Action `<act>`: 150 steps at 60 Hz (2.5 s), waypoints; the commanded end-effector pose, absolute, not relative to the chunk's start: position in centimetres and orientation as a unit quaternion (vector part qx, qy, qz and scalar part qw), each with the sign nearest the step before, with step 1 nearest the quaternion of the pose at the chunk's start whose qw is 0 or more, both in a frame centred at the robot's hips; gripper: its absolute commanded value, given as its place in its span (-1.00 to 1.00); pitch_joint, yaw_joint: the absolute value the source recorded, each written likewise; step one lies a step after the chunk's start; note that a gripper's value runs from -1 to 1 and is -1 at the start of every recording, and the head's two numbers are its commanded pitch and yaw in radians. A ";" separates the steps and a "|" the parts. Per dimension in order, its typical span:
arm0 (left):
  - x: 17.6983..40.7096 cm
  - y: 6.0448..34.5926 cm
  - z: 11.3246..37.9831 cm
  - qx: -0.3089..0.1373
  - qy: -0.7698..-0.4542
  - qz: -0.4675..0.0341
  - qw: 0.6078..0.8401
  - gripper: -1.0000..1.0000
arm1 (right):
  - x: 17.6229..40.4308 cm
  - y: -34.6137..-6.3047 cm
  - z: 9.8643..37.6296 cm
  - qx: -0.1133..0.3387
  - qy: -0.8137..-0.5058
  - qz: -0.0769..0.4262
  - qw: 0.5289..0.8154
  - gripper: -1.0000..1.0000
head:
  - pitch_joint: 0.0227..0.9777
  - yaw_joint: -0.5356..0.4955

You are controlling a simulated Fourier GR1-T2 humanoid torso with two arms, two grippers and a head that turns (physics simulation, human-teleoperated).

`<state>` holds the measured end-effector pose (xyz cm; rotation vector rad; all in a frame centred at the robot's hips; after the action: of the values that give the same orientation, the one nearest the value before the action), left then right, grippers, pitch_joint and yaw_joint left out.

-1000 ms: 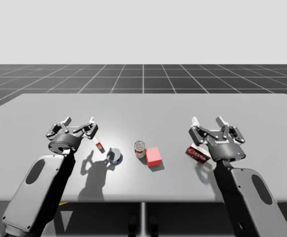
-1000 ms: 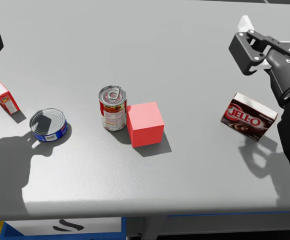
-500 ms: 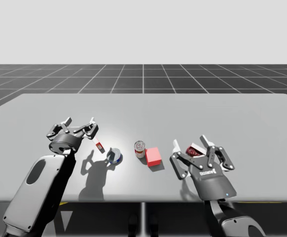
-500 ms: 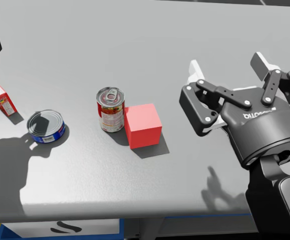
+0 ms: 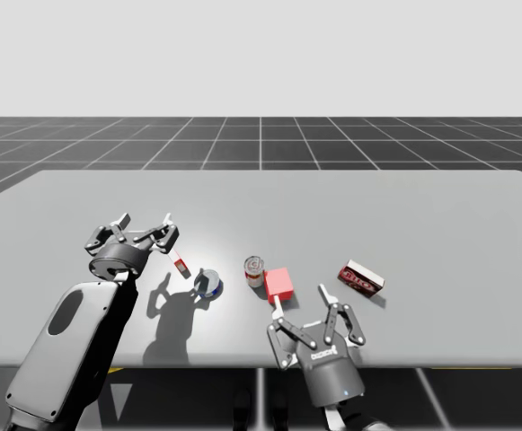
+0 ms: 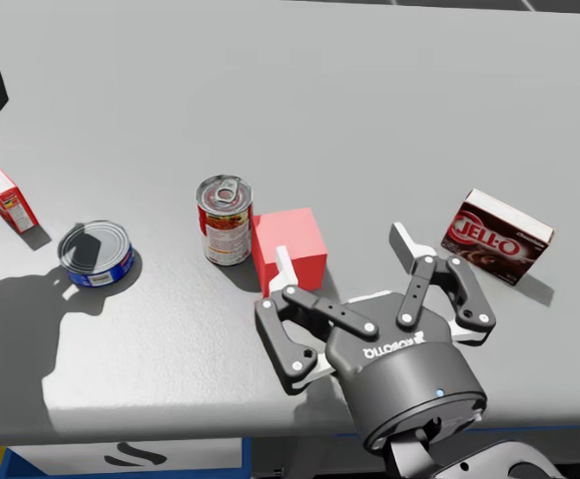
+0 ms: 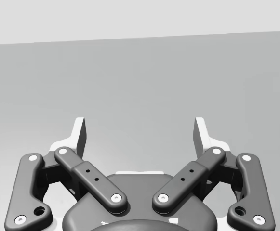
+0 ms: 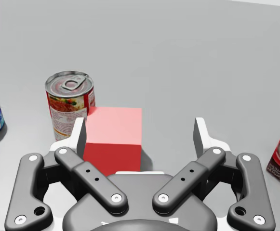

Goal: Find the red cube and pick it up.

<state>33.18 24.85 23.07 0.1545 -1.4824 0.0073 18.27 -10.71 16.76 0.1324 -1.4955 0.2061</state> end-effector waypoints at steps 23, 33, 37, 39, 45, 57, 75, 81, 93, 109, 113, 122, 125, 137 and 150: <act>33.2 25.0 23.1 0.071 -0.675 0.006 0.734 -1.00 | 19.8 -6.8 13.5 0.040 -0.636 0.090 0.765 -1.00 | 0.80 -0.12; 33.2 25.0 23.2 0.070 -0.675 0.006 0.734 -1.00 | 21.3 -6.4 13.2 0.017 -0.626 0.086 0.775 -1.00 | 0.79 -0.11; 33.2 25.0 23.2 0.070 -0.675 0.006 0.734 -1.00 | 21.8 -6.4 13.1 0.012 -0.618 0.083 0.781 -1.00 | 0.79 -0.11; 33.2 25.0 23.2 0.070 -0.675 0.006 0.734 -1.00 | 22.0 -6.4 13.0 0.010 -0.617 0.083 0.783 -1.00 | 0.79 -0.11; 33.2 25.1 23.2 0.069 -0.675 0.007 0.734 -1.00 | 22.9 -6.5 12.9 0.006 -0.604 0.079 0.793 -1.00 | 0.79 -0.11; 33.2 25.0 23.2 0.070 -0.675 0.007 0.734 -1.00 | 24.0 -6.1 12.5 0.016 -0.577 0.083 0.812 -1.00 | 0.78 -0.11; 33.2 25.0 23.1 0.071 -0.675 0.005 0.734 -1.00 | 23.7 -6.3 11.7 0.026 -0.590 0.096 0.801 1.00 | 0.76 -0.12; 33.2 24.9 23.1 0.072 -0.675 0.004 0.734 -1.00 | 23.7 -6.3 11.7 0.028 -0.594 0.096 0.798 1.00 | 0.65 -0.11; 33.1 24.8 23.0 0.073 -0.674 0.004 0.735 -1.00 | 23.7 -6.4 11.6 0.028 -0.604 0.098 0.790 1.00 | 0.34 -0.11; 33.1 24.8 22.9 0.073 -0.674 0.003 0.735 -1.00 | 23.6 -6.6 11.6 0.028 -0.608 0.095 0.788 1.00 | 0.06 -0.11; 33.2 24.8 22.9 0.073 -0.674 0.003 0.735 -1.00 | 23.6 -6.6 11.6 0.028 -0.610 0.095 0.786 1.00 | 0.03 -0.10; 33.2 24.9 22.8 0.074 -0.674 0.004 0.735 -1.00 | 23.6 -7.0 12.3 0.032 -0.620 0.093 0.778 1.00 | 0.00 -0.11; 33.1 24.9 22.9 0.074 -0.674 0.004 0.735 -1.00 | 23.7 -7.2 13.0 0.041 -0.629 0.092 0.771 1.00 | 0.00 -0.11; 33.1 24.9 22.9 0.074 -0.675 0.005 0.734 -1.00 | 23.7 -8.0 16.9 0.052 -0.665 0.088 0.740 1.00 | -0.02 -0.10; 33.1 25.0 23.0 0.074 -0.675 0.008 0.734 -1.00 | 23.6 -8.8 22.2 0.058 -0.718 0.088 0.688 1.00 | -0.04 -0.10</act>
<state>33.16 24.87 22.92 0.1611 -1.4834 0.0136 22.61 -7.70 17.85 0.1987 -1.4857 0.2956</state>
